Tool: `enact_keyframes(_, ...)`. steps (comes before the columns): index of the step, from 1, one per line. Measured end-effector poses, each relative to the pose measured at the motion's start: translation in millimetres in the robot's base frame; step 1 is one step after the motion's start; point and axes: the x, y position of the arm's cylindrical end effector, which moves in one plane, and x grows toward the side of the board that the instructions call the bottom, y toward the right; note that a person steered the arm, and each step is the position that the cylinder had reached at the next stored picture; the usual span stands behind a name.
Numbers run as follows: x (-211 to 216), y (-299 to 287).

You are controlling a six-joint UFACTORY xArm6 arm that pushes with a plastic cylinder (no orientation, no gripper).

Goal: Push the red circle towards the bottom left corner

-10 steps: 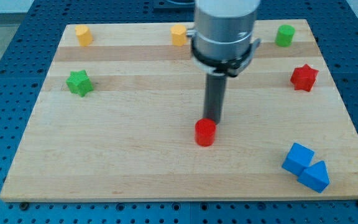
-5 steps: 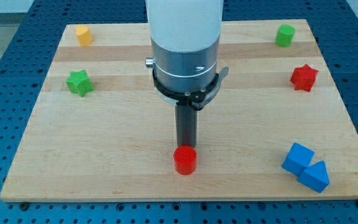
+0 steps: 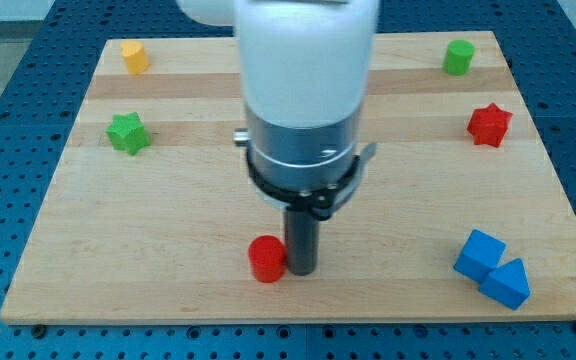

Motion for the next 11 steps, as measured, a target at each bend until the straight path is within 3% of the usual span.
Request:
enact_keyframes(5, 0, -138)
enact_keyframes(7, -23, -137)
enact_keyframes(8, -34, -169)
enact_keyframes(11, -28, -210)
